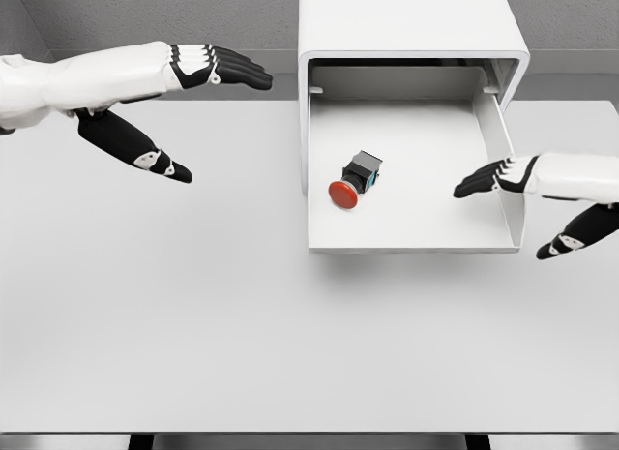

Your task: Slide open multi-storey tabletop storage cabinets and put open load switch and slide close multi-storey tabletop storage cabinets

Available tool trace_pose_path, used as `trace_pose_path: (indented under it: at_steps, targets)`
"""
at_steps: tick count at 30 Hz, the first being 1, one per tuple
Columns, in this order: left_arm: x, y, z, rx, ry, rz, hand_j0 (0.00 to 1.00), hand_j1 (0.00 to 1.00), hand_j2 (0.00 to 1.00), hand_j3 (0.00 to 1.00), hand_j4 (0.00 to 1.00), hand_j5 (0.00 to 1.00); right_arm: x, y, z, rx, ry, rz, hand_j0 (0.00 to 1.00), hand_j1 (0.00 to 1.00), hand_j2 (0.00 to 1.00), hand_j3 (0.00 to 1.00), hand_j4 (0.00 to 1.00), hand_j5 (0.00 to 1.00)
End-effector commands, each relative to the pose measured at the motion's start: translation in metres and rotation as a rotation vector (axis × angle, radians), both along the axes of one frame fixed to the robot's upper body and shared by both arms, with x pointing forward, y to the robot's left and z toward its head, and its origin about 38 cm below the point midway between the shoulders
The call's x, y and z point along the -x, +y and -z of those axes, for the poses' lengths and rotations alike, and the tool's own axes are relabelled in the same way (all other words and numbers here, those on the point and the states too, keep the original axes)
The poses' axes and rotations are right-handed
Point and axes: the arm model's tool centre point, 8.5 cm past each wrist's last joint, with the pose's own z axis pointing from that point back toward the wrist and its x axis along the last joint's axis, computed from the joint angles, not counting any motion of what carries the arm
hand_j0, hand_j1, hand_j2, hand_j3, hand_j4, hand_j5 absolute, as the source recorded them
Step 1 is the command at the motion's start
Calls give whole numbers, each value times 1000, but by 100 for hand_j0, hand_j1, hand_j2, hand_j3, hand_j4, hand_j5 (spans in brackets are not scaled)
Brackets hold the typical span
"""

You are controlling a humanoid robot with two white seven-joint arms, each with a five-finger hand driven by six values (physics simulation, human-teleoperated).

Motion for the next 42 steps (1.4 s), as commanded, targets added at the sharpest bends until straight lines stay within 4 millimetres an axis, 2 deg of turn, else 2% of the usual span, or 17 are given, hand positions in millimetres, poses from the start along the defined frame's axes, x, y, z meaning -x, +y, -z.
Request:
trace_pose_path:
  at_steps: [1, 25, 32, 35, 39, 42]
  targets:
    - [0, 0, 0, 4, 6, 0, 100, 100, 100, 100, 100, 100, -1, 4, 1, -15, 5, -5, 100, 100, 100, 100, 100, 100]
    - [0, 2, 3, 3, 12, -7, 100, 100, 100, 100, 100, 100, -7, 35, 16, -95, 21, -66, 100, 100, 100, 100, 100, 100]
    - [0, 2, 3, 3, 12, -7, 100, 100, 100, 100, 100, 100, -9, 34, 14, -88, 10, -64, 100, 100, 100, 100, 100, 100]
    - [0, 2, 3, 3, 12, -7, 100, 100, 100, 100, 100, 100, -12, 41, 14, -92, 0, -78, 100, 100, 100, 100, 100, 100]
    - [0, 3, 2, 3, 11, -9, 100, 100, 100, 100, 100, 100, -20, 63, 14, -85, -47, -127, 100, 100, 100, 100, 100, 100]
    - [0, 3, 2, 3, 11, -9, 100, 100, 100, 100, 100, 100, -30, 65, 10, -71, -94, -121, 100, 100, 100, 100, 100, 100]
